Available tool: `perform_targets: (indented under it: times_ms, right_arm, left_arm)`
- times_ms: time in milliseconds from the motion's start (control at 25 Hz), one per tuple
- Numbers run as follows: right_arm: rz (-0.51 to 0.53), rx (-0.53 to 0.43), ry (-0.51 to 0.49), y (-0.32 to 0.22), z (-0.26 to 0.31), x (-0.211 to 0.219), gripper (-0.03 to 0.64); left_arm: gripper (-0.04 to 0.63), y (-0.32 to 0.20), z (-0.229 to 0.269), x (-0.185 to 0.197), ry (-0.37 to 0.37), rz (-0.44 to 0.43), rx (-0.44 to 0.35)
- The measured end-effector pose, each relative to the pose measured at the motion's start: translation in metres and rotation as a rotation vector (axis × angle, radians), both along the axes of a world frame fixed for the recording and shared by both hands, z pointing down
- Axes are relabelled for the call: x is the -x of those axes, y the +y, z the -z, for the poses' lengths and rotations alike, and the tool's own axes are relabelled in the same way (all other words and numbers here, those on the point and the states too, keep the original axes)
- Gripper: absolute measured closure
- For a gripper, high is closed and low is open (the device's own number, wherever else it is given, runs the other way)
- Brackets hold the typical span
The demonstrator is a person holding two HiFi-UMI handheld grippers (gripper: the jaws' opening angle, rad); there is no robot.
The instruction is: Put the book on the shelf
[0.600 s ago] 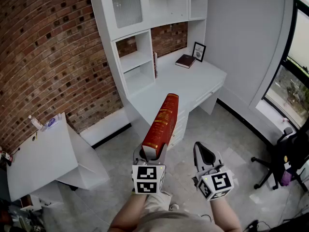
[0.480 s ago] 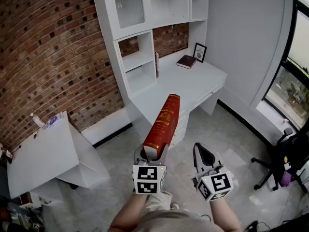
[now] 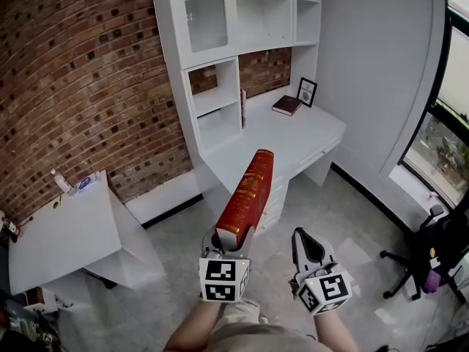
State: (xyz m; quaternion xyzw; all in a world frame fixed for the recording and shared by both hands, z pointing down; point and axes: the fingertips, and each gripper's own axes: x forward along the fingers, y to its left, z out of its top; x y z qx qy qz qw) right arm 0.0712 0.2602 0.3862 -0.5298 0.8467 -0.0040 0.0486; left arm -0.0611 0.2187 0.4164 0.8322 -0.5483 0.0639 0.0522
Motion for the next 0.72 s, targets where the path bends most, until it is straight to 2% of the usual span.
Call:
perform_targets:
  times_ms: [320, 720]
  right_arm:
    - [0.032, 0.013, 0.01, -0.007, -0.007, 0.007, 0.611]
    - [0.044, 0.024, 0.013, -0.055, -0.006, 0.0, 0.611]
  left_arm:
    - [0.36, -0.001, -0.003, 0.009, 0.011, 0.032, 0.007]
    - [0.36, -0.046, 0.006, 0.009, 0.023, 0.037, -0.007]
